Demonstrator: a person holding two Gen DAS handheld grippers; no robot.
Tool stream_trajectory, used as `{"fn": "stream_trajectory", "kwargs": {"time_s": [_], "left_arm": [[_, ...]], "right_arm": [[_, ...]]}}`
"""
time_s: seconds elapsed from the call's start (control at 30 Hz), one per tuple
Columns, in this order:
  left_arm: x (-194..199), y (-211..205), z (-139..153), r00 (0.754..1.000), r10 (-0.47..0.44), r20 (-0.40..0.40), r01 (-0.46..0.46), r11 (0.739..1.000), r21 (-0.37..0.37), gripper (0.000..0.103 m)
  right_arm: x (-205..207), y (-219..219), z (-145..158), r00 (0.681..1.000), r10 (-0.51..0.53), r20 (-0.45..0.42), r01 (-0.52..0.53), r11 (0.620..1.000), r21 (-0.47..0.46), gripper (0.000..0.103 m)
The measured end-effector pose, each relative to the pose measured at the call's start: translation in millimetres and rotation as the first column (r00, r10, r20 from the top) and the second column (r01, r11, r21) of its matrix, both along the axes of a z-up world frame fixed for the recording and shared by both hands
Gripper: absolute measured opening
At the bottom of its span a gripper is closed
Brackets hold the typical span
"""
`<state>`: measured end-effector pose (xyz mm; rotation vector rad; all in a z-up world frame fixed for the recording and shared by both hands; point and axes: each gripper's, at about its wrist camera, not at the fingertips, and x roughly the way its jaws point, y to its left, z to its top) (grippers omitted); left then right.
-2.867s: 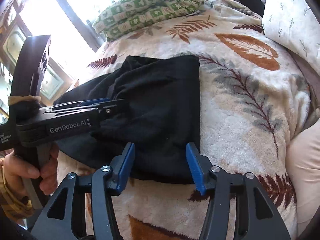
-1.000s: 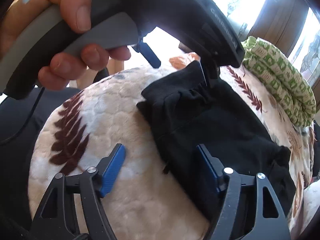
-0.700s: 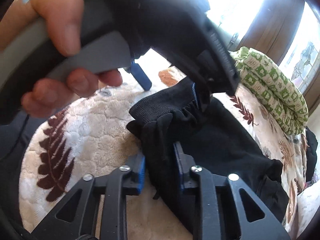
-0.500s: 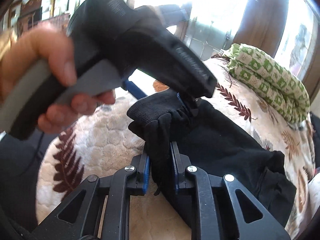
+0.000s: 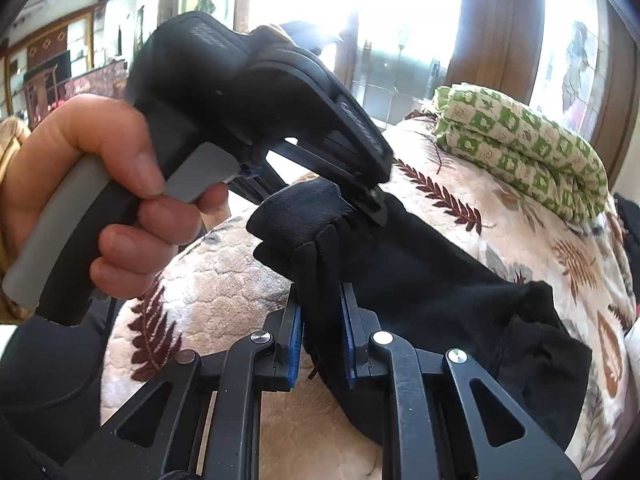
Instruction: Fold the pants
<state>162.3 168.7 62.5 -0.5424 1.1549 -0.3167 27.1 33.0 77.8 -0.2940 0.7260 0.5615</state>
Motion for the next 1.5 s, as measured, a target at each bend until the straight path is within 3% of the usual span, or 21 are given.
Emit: {"fn": "stream_trajectory", "kwargs": {"time_s": [0.27,0.5,0.77,1.07,1.23,1.33,1.43,1.5], "left_arm": [[-6,-27,27,0.998,-0.018,0.067,0.014,0.998,0.061,0.025],[-6,-67,50,0.992,-0.091,0.09,0.08,0.99,0.12,0.025],[-5,-130,66,0.974,-0.202,0.105,0.179,0.964,0.198,0.024],[0,-197,76,0.953,-0.29,0.087,0.257,0.926,0.276,0.024],[9,-249,72,0.932,-0.355,0.066,0.316,0.891,0.327,0.025],[16,-278,57,0.922,-0.386,0.037,0.349,0.868,0.354,0.028],[22,-306,36,0.91,-0.415,0.002,0.385,0.847,0.367,0.034],[26,-320,22,0.904,-0.427,-0.03,0.409,0.843,0.349,0.049]], "right_arm": [[5,-31,11,0.995,-0.067,-0.073,0.077,0.986,0.146,0.016],[3,-69,22,0.981,-0.131,-0.141,0.163,0.955,0.249,0.015],[-5,-118,26,0.957,-0.216,-0.193,0.267,0.914,0.305,0.015],[-8,-173,26,0.92,-0.302,-0.25,0.382,0.837,0.393,0.015],[-12,-212,23,0.883,-0.376,-0.28,0.466,0.772,0.432,0.015],[-12,-237,12,0.844,-0.432,-0.318,0.535,0.725,0.434,0.015],[-9,-260,-9,0.788,-0.471,-0.396,0.612,0.665,0.428,0.015],[-7,-272,-30,0.745,-0.479,-0.464,0.66,0.63,0.409,0.015]]}}
